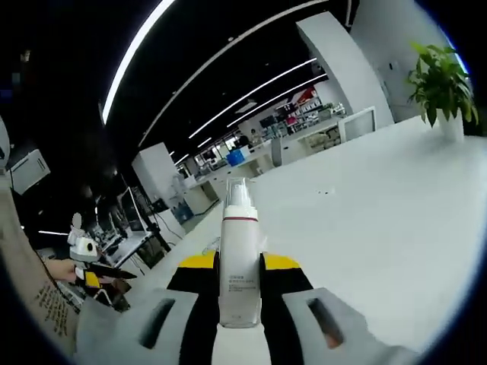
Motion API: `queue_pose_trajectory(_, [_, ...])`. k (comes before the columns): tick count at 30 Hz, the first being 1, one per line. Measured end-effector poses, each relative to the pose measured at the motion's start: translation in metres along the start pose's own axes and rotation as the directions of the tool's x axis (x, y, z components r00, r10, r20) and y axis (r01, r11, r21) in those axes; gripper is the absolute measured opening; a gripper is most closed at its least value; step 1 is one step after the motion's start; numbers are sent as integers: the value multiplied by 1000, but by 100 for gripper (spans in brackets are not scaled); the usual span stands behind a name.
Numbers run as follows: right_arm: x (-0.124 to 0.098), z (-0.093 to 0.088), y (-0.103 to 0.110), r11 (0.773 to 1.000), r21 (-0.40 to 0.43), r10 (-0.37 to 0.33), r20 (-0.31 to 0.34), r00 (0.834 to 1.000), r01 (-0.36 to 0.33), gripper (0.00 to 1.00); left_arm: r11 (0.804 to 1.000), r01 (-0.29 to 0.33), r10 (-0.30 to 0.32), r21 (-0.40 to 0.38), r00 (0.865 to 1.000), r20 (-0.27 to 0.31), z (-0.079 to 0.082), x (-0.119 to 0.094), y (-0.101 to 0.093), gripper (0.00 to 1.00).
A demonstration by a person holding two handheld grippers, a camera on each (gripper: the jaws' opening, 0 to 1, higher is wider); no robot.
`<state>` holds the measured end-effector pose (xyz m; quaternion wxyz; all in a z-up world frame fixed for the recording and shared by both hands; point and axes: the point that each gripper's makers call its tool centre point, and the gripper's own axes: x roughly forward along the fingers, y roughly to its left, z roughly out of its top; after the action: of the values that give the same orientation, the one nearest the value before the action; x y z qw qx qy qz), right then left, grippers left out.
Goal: Arrange the skincare products in the storage area until every visible bottle or jar stands upright without overlapping.
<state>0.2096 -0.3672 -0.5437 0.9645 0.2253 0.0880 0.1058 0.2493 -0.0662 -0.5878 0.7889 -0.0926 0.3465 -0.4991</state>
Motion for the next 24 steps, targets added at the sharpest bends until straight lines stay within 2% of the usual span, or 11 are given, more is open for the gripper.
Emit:
queue_pose_trajectory(3, [-4, 4, 22, 997, 57, 51, 61, 997, -54, 19, 999, 30, -30, -14, 999, 26, 12, 0, -11, 97])
queue_pose_trajectory(5, [-5, 4, 34, 988, 130, 64, 112, 992, -79, 19, 998, 43, -40, -45, 998, 49, 19, 1, -16, 97])
queue_pose_trajectory(6, [-4, 1, 46, 979, 167, 97, 130, 987, -118, 19, 995, 63, -57, -73, 996, 75, 25, 1, -22, 97])
queue_pose_trajectory(7, [-4, -2, 51, 976, 174, 105, 136, 985, -128, 19, 994, 74, -67, -84, 994, 91, 29, 1, -25, 97])
queue_pose_trajectory(9, [-2, -6, 70, 954, 232, 152, 166, 974, -188, 19, 991, 88, -75, -104, 990, 119, 36, 1, -32, 97])
queue_pose_trajectory(12, [2, -11, 89, 932, 275, 188, 194, 963, -237, 19, 987, 113, -97, -113, 985, 143, 43, 1, -44, 97])
queue_pose_trajectory(13, [5, -13, 93, 931, 283, 178, 200, 964, -230, 19, 987, 117, -100, -113, 985, 142, 44, 2, -46, 97])
queue_pose_trajectory(15, [10, -14, 109, 901, 331, 210, 231, 950, -280, 19, 985, 128, -114, -115, 986, 123, 40, 5, -51, 95])
queue_pose_trajectory(18, [16, -17, 125, 868, 376, 238, 258, 936, -324, 19, 981, 146, -131, -129, 985, 115, 36, 7, -58, 95])
queue_pose_trajectory(22, [19, -14, 155, 766, 446, 339, 330, 881, -462, 19, 963, 196, -169, -184, 973, 155, 45, 4, -73, 93])
queue_pose_trajectory(24, [22, -11, 169, 723, 468, 372, 358, 856, -509, 19, 955, 241, -212, -172, 962, 171, 54, 0, -89, 89])
